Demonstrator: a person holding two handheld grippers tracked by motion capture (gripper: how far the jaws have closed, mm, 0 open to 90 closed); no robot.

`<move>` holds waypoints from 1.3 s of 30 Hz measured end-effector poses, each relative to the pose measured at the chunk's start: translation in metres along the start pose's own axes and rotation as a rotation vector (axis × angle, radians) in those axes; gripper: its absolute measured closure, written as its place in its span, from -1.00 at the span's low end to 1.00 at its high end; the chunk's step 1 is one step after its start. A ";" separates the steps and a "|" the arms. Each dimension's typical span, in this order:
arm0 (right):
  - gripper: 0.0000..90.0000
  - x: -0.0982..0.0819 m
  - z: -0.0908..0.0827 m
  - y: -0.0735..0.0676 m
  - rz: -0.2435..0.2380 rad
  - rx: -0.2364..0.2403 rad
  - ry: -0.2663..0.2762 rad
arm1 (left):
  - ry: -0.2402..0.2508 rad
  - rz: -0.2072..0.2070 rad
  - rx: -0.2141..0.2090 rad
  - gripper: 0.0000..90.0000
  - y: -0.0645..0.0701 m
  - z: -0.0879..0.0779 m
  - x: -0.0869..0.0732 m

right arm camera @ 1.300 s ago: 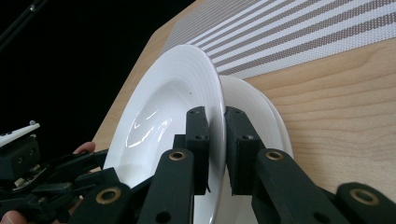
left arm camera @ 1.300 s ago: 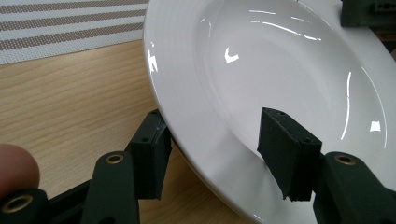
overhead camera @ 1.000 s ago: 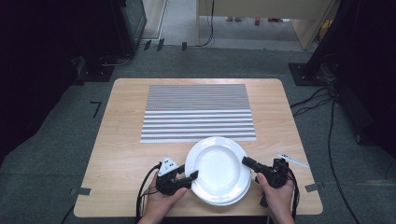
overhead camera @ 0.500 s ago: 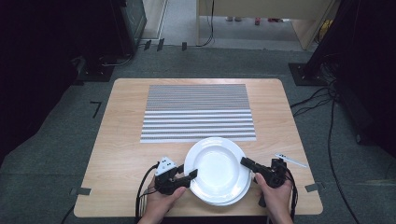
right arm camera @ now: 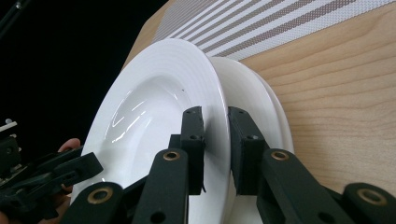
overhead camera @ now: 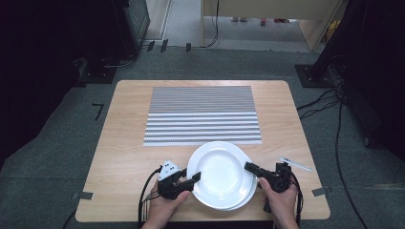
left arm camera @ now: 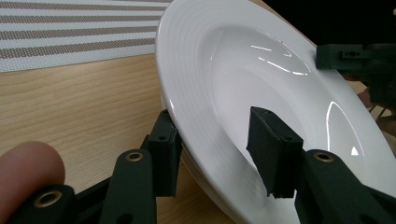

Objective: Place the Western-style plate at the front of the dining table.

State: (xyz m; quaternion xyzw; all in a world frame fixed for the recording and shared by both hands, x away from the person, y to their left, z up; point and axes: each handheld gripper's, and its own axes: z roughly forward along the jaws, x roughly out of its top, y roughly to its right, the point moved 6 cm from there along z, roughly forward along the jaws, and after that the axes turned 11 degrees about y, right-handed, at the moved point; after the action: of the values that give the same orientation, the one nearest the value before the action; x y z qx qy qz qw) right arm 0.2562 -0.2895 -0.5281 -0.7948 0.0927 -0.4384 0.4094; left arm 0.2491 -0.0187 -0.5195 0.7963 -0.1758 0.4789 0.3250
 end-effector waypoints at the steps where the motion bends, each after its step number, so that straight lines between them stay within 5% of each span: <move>1: 0.75 0.000 0.000 0.000 0.003 0.001 -0.002 | 0.001 -0.001 0.001 0.24 0.000 0.000 0.000; 22: 0.73 -0.005 -0.001 -0.005 0.001 0.006 -0.027 | 0.016 -0.033 0.005 0.40 -0.004 -0.004 0.005; 39: 0.69 -0.006 -0.001 -0.009 -0.047 0.002 -0.034 | 0.017 -0.057 -0.016 0.45 -0.006 -0.005 0.006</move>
State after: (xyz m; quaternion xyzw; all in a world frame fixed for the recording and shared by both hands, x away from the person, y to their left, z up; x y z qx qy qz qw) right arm 0.2499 -0.2817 -0.5249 -0.8035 0.0666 -0.4344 0.4014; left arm 0.2522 -0.0112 -0.5146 0.7943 -0.1542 0.4746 0.3464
